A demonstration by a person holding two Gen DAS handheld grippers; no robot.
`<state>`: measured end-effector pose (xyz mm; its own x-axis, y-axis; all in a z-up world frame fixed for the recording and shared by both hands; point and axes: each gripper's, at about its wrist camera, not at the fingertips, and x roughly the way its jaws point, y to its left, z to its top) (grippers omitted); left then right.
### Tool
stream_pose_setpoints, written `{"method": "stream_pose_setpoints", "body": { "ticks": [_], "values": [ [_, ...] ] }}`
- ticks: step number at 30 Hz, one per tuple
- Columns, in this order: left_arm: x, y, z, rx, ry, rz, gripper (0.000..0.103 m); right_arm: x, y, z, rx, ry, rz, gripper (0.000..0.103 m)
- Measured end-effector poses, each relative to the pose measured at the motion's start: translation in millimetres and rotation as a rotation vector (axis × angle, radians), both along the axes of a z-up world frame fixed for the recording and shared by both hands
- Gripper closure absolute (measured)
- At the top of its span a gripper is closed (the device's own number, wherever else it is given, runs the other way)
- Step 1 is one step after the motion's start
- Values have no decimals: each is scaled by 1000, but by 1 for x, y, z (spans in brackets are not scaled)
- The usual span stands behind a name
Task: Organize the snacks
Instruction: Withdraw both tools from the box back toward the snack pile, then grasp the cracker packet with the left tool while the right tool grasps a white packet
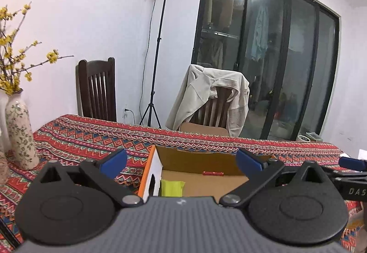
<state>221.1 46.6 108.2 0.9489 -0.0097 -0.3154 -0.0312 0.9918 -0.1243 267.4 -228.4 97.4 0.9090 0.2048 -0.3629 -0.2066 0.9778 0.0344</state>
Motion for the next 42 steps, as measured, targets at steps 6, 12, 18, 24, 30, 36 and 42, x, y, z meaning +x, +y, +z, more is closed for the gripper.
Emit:
{"method": "stream_pose_setpoints", "body": {
  "ticks": [6, 12, 18, 24, 30, 36, 42],
  "values": [
    [-35, 4, -4, 24, -5, -24, 0, -39, -9, 1, -9, -23, 16, 0],
    [-70, 11, -18, 28, -1, -38, 0, -79, -16, -11, -33, -22, 37, 0],
    [-93, 19, -47, 34, 44, -41, 0, -111, -25, -32, -39, 20, 60, 0],
    [-110, 21, -82, 27, 126, -36, 0, -129, -28, -65, -45, 116, 87, 0],
    [-127, 27, -107, -12, 189, -32, 0, -145, -23, -90, -62, 192, 105, 0],
    [-139, 24, -122, -23, 237, -34, 0, -158, -17, -115, -86, 275, 129, 0],
    [-150, 15, -128, -22, 260, -49, 0, -165, -9, -130, -116, 311, 148, 2]
  ]
}}
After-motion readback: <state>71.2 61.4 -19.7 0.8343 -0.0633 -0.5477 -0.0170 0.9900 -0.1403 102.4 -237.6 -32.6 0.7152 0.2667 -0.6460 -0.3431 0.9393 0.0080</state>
